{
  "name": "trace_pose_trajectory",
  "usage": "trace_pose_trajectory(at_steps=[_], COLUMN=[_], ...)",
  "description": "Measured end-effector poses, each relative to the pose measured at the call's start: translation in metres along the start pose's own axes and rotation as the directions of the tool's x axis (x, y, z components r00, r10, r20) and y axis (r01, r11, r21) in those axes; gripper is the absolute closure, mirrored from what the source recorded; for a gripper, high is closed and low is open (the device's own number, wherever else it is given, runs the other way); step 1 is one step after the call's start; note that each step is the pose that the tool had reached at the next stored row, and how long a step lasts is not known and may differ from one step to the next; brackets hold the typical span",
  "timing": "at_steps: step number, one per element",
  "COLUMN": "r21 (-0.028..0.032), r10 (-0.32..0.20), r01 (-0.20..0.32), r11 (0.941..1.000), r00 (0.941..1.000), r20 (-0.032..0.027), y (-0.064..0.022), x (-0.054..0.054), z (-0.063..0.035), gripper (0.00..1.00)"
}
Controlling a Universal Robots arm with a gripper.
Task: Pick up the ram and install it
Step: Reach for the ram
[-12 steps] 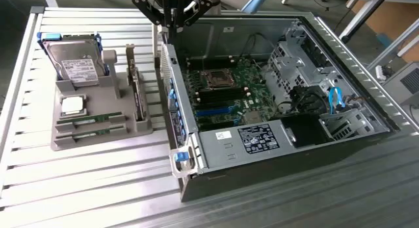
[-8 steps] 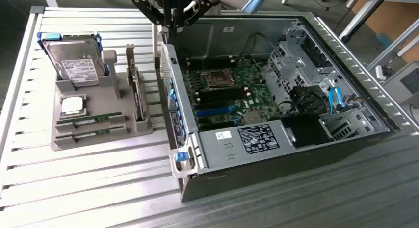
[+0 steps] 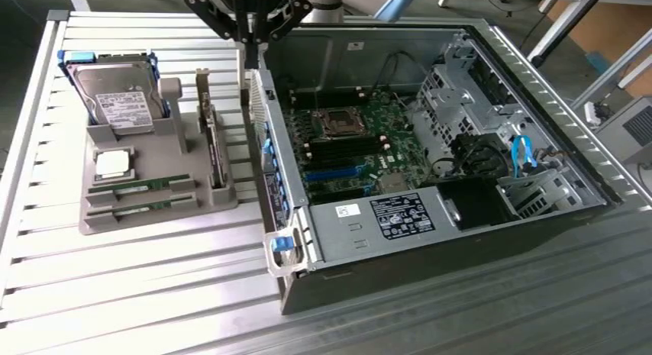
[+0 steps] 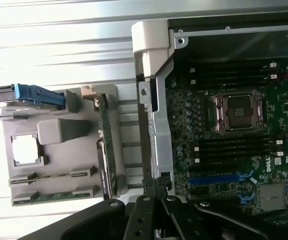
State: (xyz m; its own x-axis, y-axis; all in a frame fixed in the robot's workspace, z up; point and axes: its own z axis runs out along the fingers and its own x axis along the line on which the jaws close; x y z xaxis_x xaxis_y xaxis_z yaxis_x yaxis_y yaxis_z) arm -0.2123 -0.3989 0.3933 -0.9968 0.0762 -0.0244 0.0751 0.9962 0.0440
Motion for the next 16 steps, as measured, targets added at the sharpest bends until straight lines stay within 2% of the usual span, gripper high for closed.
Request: trace_pose_trajectory(at_steps=[1, 4, 10, 12, 13, 15, 16], r21=[-0.0001, -0.0001, 0.0, -0.0001, 0.0, -0.0001, 0.0], r10=[0.0, 0.0, 0.0, 0.0, 0.0, 0.0, 0.0], r01=[0.0, 0.0, 0.0, 0.0, 0.0, 0.0, 0.0], r11=[1.0, 1.0, 1.0, 1.0, 1.0, 1.0, 1.0], r00=[1.0, 1.0, 1.0, 1.0, 1.0, 1.0, 1.0], r20=[0.0002, 0.0006, 0.0007, 0.0008, 0.0008, 0.0009, 0.0008], y=[-0.001, -0.0031, -0.0067, -0.0075, -0.0087, -0.0096, -0.0098], x=[0.014, 0.041, 0.089, 0.1, 0.116, 0.128, 0.13], z=[-0.0003, -0.0011, -0.0025, -0.0027, -0.0032, -0.0035, -0.0036], gripper=[0.89, 0.89, 0.89, 0.89, 0.89, 0.89, 0.89])
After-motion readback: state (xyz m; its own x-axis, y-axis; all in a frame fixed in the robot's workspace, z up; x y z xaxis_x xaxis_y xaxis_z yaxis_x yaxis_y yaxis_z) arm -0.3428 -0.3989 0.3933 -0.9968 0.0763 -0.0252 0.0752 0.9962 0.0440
